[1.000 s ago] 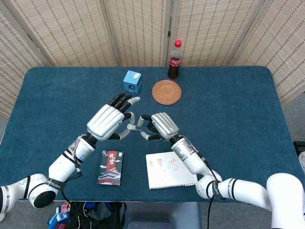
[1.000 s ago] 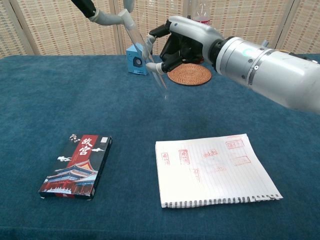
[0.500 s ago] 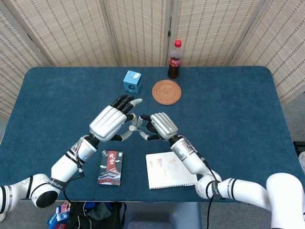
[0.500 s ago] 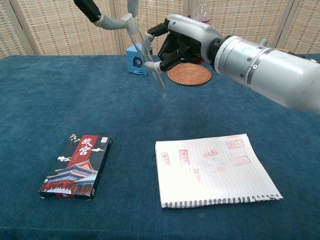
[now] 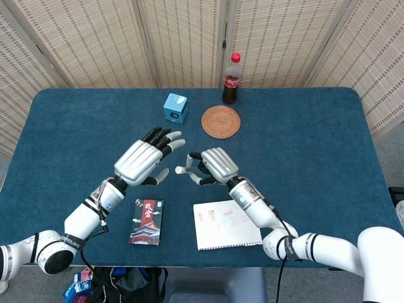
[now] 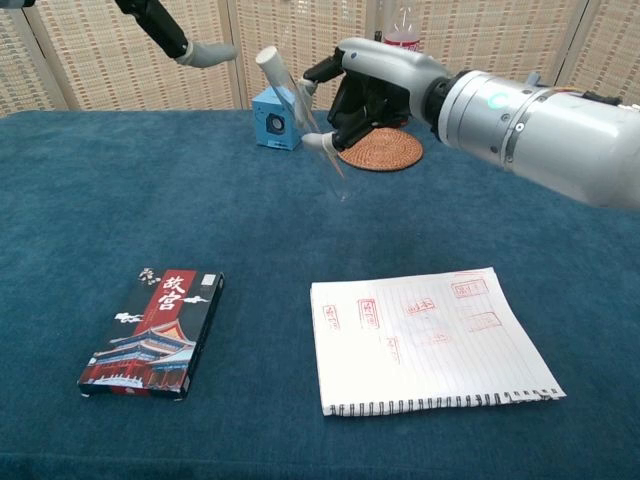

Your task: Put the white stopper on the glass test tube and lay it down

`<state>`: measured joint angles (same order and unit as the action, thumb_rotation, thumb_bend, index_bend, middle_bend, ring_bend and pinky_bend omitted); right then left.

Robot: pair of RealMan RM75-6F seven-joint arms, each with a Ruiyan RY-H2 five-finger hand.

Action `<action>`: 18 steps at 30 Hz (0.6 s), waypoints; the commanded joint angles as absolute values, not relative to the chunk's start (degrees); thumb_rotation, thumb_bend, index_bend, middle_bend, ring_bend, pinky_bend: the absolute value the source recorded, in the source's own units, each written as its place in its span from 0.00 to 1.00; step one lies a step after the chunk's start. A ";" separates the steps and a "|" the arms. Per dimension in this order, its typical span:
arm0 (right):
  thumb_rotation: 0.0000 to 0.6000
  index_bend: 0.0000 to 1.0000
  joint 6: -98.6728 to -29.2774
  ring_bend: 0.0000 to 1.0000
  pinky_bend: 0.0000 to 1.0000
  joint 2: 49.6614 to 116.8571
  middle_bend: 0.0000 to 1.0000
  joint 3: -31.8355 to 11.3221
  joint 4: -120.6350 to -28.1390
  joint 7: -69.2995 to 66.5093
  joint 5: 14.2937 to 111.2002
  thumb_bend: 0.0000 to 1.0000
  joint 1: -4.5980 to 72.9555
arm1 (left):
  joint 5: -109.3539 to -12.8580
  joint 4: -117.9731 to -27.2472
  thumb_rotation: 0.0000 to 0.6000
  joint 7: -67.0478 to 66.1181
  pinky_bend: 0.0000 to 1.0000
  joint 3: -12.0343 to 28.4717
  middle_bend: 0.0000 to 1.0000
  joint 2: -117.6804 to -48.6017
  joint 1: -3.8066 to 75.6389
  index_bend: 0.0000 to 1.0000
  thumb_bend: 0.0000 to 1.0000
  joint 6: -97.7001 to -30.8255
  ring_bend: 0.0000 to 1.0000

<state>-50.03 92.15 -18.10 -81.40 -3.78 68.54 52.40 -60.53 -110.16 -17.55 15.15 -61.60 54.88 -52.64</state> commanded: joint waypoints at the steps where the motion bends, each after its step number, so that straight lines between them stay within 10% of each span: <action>1: 1.00 0.90 -45.56 1.00 1.00 87.64 1.00 -17.30 -83.51 3.02 63.99 0.62 53.85 | -60.34 -109.70 1.00 -16.90 0.00 14.76 0.00 -61.13 54.39 0.00 0.39 -52.49 0.00; 18: 1.00 0.90 -36.42 1.00 1.00 85.33 1.00 -9.49 -79.66 26.48 35.31 0.61 67.11 | -59.89 -104.90 1.00 -14.32 0.00 11.96 0.00 -58.79 50.53 0.00 0.39 -52.53 0.00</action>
